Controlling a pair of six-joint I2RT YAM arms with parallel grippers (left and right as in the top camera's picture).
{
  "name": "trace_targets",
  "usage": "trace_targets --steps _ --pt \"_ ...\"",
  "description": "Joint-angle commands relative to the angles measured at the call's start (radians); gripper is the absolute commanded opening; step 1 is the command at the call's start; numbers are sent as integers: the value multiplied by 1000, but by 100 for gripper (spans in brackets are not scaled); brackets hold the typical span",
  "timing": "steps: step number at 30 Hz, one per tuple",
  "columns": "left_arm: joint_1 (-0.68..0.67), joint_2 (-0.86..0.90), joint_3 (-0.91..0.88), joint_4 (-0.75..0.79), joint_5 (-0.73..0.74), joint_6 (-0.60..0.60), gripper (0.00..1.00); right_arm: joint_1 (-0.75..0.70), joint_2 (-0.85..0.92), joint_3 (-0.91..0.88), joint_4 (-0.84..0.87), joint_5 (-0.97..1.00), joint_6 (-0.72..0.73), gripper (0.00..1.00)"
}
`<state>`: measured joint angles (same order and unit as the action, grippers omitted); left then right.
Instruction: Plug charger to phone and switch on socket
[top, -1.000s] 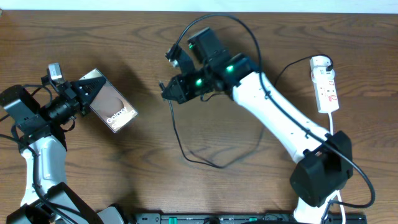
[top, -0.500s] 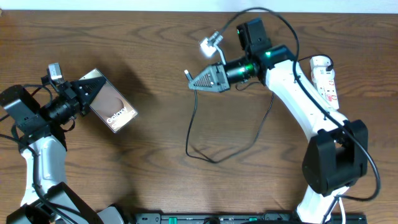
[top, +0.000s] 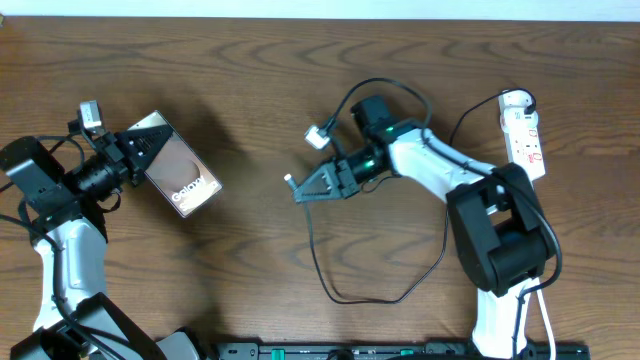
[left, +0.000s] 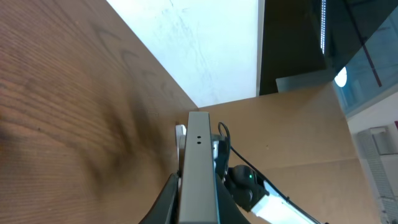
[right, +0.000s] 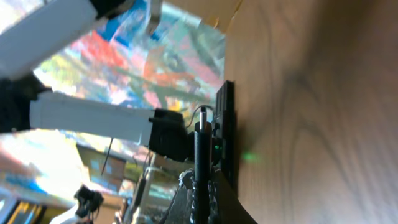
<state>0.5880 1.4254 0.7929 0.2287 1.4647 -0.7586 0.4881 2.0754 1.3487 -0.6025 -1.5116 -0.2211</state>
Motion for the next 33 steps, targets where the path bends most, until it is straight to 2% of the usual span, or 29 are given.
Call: trace_targets --steps 1,6,12,21,24,28,33 --pt "-6 0 0 6 47 38 7 54 -11 3 19 -50 -49 1" --pt "-52 0 0 13 49 105 7 117 -11 3 94 -50 -49 1" --pt "-109 0 0 95 64 103 8 155 -11 3 167 -49 -41 1" --pt "-136 0 0 96 7 80 7 155 -11 3 181 -49 -35 1" --pt "-136 0 0 97 -16 71 7 150 -11 3 207 -49 11 1" --pt "-136 0 0 183 -49 -13 8 148 -11 3 302 -48 152 1" --pt "-136 0 0 373 -94 -151 8 150 -11 3 388 -47 229 1"
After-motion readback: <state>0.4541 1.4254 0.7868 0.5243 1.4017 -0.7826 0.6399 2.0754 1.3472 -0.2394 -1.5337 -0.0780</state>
